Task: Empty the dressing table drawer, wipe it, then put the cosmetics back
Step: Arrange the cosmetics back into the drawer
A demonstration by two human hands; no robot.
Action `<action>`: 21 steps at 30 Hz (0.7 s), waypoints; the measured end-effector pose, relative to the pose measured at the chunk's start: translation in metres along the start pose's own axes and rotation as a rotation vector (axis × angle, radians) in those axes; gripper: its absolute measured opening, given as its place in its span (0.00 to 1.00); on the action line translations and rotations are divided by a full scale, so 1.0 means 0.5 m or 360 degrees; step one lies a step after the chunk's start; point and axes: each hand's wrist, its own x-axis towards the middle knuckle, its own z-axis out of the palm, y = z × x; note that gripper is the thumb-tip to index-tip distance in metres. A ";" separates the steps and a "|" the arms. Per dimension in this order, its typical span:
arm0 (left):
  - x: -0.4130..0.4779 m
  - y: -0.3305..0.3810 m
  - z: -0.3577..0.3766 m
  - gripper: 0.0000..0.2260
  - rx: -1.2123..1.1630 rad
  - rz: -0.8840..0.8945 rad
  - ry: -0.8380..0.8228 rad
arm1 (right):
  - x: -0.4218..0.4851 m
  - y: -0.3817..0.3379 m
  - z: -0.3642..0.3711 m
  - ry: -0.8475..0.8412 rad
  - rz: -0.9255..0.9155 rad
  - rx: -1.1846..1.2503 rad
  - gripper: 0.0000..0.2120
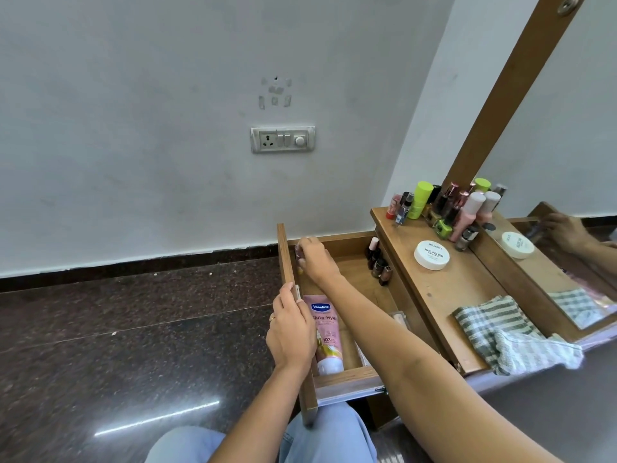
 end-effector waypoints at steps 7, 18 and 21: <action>0.000 -0.004 -0.001 0.16 0.0029 0.0025 -0.0001 | -0.029 0.010 -0.049 0.0178 -0.0039 0.0006 0.10; 0.002 -0.009 0.006 0.16 0.0023 0.0033 0.0013 | -0.128 0.194 -0.339 0.0872 0.0332 -0.0106 0.09; -0.001 -0.005 0.007 0.16 0.0017 0.0023 0.0006 | -0.139 0.250 -0.395 0.1006 0.0528 -0.0190 0.13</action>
